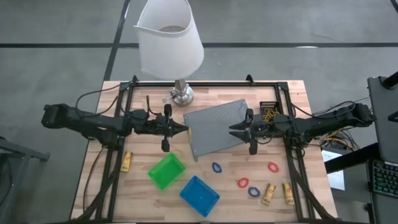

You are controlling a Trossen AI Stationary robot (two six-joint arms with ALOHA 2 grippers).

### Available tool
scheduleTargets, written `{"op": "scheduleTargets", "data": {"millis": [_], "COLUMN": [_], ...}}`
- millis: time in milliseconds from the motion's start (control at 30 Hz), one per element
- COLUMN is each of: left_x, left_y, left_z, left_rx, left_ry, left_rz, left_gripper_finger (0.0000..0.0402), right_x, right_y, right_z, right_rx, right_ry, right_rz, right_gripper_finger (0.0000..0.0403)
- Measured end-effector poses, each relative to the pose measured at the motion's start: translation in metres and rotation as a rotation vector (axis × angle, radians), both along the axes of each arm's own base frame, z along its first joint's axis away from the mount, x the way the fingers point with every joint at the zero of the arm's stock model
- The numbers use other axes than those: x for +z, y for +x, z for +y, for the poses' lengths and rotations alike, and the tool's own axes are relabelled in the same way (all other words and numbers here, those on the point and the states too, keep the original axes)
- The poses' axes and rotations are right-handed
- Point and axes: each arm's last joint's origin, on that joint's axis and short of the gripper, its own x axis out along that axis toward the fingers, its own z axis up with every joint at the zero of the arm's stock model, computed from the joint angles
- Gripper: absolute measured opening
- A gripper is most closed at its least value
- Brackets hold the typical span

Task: Pick & Place Office Desk Supplies
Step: Put the yellow rubber band into the black basket

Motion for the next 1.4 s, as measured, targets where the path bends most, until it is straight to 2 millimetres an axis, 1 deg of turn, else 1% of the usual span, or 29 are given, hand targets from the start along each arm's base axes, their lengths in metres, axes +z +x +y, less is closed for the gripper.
{"op": "scheduleTargets", "data": {"millis": [133, 400, 733, 933, 1133, 1333, 1400], "left_x": [-0.003, 0.001, 0.003, -0.003, -0.015, -0.024, -0.023], "left_y": [0.004, 0.007, 0.007, 0.01, 0.019, 0.025, 0.026], "left_z": [0.0, 0.0, 0.0, 0.0, 0.0, 0.0, 0.0], "left_rx": [0.0, -0.001, 0.0, -0.002, -0.005, -0.008, -0.007], "left_ry": [0.007, 0.104, 0.109, 0.14, 0.161, 0.209, 0.212], "left_rz": [-0.006, -0.068, -0.088, -0.059, -0.019, -0.008, -0.023], "left_gripper_finger": [0.0001, 0.0001, 0.0001, 0.0001, 0.0001, 0.0001, 0.0001], "right_x": [0.0, 0.0, 0.0, 0.001, 0.003, -0.002, -0.004], "right_y": [0.0, 0.0, 0.0, 0.0, 0.002, 0.01, 0.015], "right_z": [0.0, 0.0, -0.001, -0.001, -0.001, 0.0, 0.001], "right_rx": [0.0, 0.0, -0.005, -0.006, -0.007, -0.007, -0.007], "right_ry": [0.0, 0.0, 0.0, 0.001, -0.032, -0.044, -0.048], "right_rz": [0.0, -0.001, -0.001, -0.008, -0.042, -0.046, -0.056], "right_gripper_finger": [0.0117, 0.0126, 0.0127, 0.0118, 0.0112, 0.0113, 0.0114]}}
